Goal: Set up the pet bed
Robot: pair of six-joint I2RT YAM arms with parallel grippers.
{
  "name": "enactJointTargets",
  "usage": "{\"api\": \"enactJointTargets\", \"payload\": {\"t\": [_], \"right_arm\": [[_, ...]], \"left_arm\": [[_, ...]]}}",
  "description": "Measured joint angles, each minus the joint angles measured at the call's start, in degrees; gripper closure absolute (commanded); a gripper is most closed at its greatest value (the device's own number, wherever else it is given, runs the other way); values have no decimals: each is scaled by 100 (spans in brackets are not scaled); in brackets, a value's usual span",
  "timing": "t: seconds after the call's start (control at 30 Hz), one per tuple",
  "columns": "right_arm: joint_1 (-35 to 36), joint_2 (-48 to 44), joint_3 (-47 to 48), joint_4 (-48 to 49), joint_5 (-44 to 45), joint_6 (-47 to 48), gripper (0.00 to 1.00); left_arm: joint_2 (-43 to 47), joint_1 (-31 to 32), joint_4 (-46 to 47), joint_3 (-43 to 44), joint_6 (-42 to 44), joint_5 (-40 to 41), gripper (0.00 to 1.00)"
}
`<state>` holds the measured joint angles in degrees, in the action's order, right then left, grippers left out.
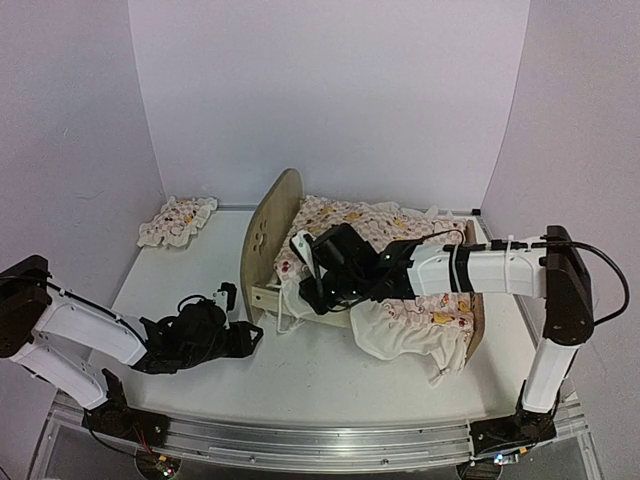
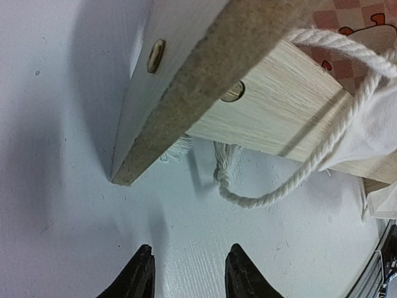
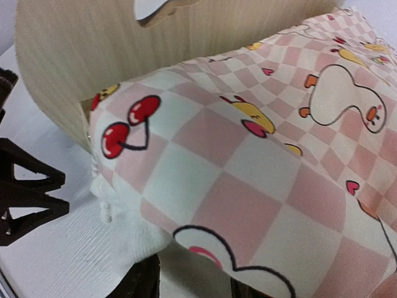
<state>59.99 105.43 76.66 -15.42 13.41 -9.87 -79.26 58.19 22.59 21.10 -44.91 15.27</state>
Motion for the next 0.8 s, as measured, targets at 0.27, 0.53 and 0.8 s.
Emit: {"api": "enactJointTargets", "payload": {"t": [0.27, 0.53, 0.8], "right_arm": [[229, 44, 531, -844, -1235, -629, 28], [632, -415, 404, -1003, -2000, -525, 14], [1152, -511, -122, 0, 125, 2734, 11]], "left_arm": [[105, -109, 26, 0, -306, -59, 63], [901, -262, 55, -286, -267, -168, 61], [1530, -308, 44, -625, -186, -310, 60]]}}
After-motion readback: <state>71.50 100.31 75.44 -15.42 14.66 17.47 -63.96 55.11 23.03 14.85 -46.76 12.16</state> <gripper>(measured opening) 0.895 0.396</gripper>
